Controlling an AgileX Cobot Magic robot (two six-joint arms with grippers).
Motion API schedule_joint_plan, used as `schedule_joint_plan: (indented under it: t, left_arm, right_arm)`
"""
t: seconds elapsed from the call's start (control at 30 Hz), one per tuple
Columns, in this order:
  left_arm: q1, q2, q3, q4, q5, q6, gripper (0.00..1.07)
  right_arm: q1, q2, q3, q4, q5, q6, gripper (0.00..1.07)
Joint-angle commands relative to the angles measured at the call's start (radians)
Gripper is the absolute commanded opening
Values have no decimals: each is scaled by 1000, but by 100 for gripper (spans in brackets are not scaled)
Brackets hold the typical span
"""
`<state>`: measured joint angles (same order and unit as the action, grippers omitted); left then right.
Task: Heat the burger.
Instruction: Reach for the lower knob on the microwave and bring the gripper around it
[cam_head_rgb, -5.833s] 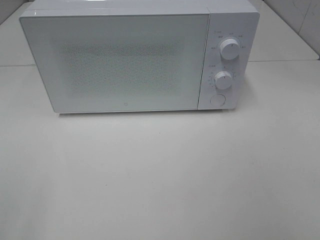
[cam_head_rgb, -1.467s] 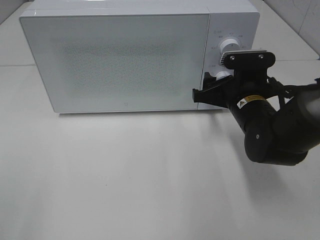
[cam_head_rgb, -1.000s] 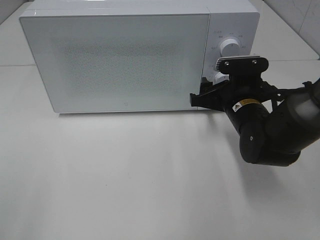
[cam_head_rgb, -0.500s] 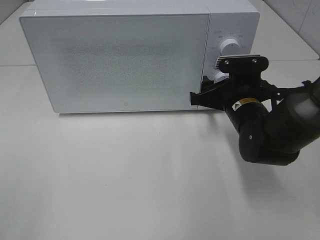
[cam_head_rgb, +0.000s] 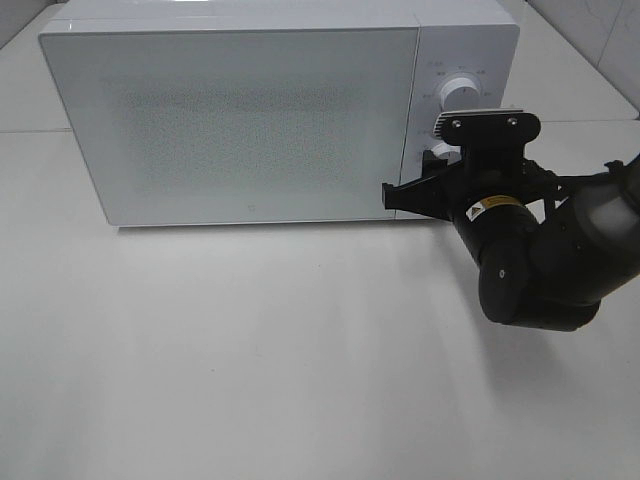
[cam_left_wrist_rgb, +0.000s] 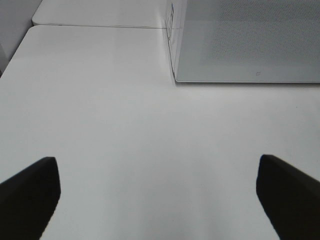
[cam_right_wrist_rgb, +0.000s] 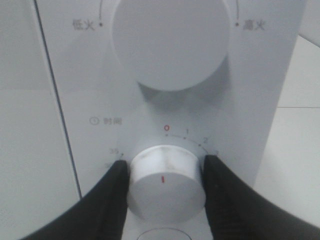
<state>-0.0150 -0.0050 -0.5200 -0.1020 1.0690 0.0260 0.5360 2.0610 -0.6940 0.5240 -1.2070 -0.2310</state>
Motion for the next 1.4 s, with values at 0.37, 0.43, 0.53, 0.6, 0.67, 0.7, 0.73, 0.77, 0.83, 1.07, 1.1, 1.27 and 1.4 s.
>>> schedule_joint_plan:
  t: [0.37,0.43,0.53,0.6,0.67,0.7,0.73,0.77,0.83,1.07,1.1,1.27,1.4]
  left_arm:
    - [4,-5,3,2,3,-2,101]
    - [4,-5,3,2,3,-2,101]
    - [4,-5,3,2,3,-2,101]
    - [4,-5,3,2,3,-2,101]
    - [4,-5,3,2,3,-2,101]
    - [4,-5,3,2,3,-2,101]
    - [4,-5,3,2,3,-2,101]
    - [4,-5,3,2,3,-2,101]
    - [4,-5,3,2,3,-2,101]
    - [4,-5,3,2,3,-2,101]
    - [4,-5,3,2,3,-2,101]
    - [4,-5,3,2,3,-2,101]
    - [4,-5,3,2,3,-2,101]
  right_arm:
    - [-3,0,-12,-25,-153,1,15]
    - [-3,0,-12,-26,-151,2,16]
    - [-3,0,-12,-23,-151,86,17]
    - [-3,0,-12,-19,-151,262,18]
    - [-3,0,-12,-18,-151,339,18]
    - [-3,0,-12,-18,-151,339,18]
    - [-3,0,-12,-18,-151,493,19]
    - [-3,0,-12,-18,-151,667,19]
    - [-3,0,-12,-19,-151,772,20]
    - [-3,0,-12,-34,-107,1480,22]
    - [-3,0,-12,-36,-106,1578,22]
    - [-3,0,-11,-53,-117,2009,23]
    - [-3,0,-11,-65,-117,2130,24]
